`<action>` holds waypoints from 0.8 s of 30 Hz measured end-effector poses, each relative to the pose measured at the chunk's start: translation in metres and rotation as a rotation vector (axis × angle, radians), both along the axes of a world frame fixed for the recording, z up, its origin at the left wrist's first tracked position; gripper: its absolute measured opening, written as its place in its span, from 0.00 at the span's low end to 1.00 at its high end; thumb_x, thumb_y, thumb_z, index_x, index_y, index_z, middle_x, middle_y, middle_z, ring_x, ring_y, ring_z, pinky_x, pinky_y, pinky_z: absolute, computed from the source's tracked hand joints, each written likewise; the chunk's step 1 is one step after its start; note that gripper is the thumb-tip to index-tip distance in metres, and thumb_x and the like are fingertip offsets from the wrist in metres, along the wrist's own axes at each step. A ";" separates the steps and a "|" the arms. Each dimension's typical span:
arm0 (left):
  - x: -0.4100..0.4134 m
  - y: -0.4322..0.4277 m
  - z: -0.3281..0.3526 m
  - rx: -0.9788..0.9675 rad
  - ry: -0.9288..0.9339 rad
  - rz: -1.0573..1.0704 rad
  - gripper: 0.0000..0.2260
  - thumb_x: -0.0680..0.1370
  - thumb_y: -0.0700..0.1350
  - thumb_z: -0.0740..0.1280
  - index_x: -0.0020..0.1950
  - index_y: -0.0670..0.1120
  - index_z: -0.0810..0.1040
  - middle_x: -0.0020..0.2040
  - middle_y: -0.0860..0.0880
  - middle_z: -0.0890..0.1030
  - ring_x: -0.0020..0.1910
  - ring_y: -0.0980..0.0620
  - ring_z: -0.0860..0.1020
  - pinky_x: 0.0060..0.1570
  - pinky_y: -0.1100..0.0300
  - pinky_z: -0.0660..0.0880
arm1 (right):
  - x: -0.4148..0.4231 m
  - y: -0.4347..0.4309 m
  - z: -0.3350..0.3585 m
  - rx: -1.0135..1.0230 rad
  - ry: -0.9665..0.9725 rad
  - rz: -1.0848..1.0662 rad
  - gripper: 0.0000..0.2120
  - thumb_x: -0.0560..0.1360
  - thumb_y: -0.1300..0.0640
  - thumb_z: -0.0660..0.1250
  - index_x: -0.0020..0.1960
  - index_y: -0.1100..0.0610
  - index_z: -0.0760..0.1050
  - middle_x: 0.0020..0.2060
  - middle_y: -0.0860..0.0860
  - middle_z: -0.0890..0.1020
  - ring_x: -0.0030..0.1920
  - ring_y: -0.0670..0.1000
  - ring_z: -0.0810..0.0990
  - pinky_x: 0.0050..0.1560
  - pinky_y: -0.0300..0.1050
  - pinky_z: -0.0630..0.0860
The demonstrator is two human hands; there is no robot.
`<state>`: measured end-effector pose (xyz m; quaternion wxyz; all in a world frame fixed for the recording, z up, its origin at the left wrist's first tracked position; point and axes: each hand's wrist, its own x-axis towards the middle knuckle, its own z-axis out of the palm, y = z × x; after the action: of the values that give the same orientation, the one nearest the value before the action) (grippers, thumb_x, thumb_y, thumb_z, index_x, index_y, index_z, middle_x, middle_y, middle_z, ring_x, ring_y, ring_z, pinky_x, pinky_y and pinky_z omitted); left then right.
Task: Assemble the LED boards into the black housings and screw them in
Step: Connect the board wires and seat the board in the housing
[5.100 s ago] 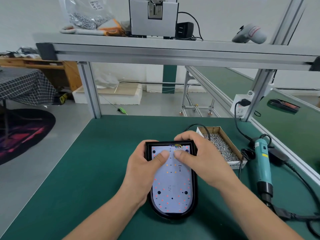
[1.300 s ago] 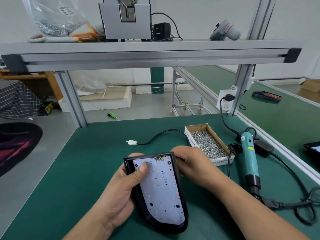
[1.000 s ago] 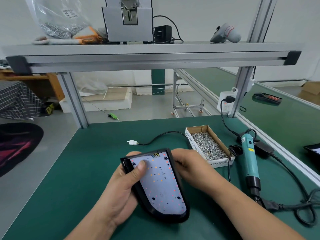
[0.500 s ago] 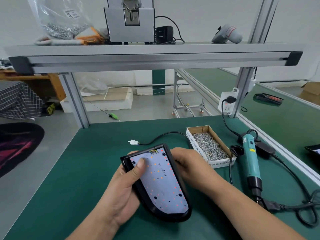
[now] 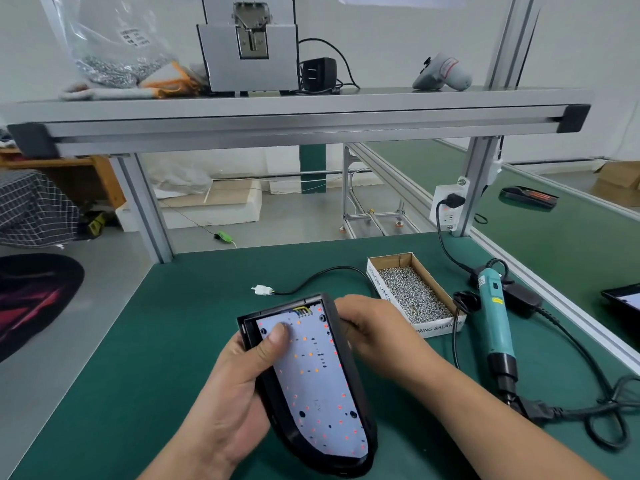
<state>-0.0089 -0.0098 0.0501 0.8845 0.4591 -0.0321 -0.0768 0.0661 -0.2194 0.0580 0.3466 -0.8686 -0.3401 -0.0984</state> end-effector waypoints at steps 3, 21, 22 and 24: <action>0.001 0.001 -0.001 -0.012 0.010 0.010 0.29 0.71 0.50 0.82 0.68 0.39 0.82 0.67 0.35 0.82 0.63 0.37 0.83 0.60 0.42 0.82 | 0.001 0.000 -0.001 -0.005 0.002 -0.019 0.07 0.78 0.52 0.60 0.42 0.44 0.69 0.36 0.42 0.74 0.40 0.45 0.75 0.40 0.39 0.69; 0.000 0.004 0.003 -0.030 0.020 0.057 0.36 0.63 0.53 0.87 0.67 0.41 0.83 0.67 0.37 0.83 0.64 0.37 0.83 0.58 0.41 0.82 | -0.002 0.004 -0.002 0.020 -0.088 -0.001 0.09 0.81 0.49 0.57 0.44 0.38 0.62 0.35 0.40 0.70 0.38 0.43 0.71 0.39 0.36 0.65; 0.000 0.005 0.005 -0.033 0.020 0.066 0.32 0.65 0.52 0.85 0.66 0.42 0.84 0.67 0.37 0.83 0.63 0.38 0.84 0.57 0.42 0.83 | -0.002 0.005 -0.001 0.025 -0.096 0.002 0.11 0.82 0.50 0.58 0.44 0.38 0.62 0.35 0.39 0.70 0.38 0.42 0.71 0.39 0.35 0.64; -0.002 0.004 0.006 -0.036 0.024 0.083 0.26 0.68 0.50 0.80 0.63 0.43 0.85 0.65 0.38 0.84 0.61 0.39 0.85 0.56 0.43 0.83 | -0.001 0.003 -0.002 0.031 -0.093 0.015 0.12 0.84 0.55 0.62 0.43 0.43 0.67 0.36 0.41 0.72 0.39 0.44 0.73 0.39 0.40 0.69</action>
<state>-0.0104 -0.0054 0.0556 0.8954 0.4430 -0.0038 -0.0448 0.0646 -0.2164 0.0557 0.3448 -0.8551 -0.3606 -0.1413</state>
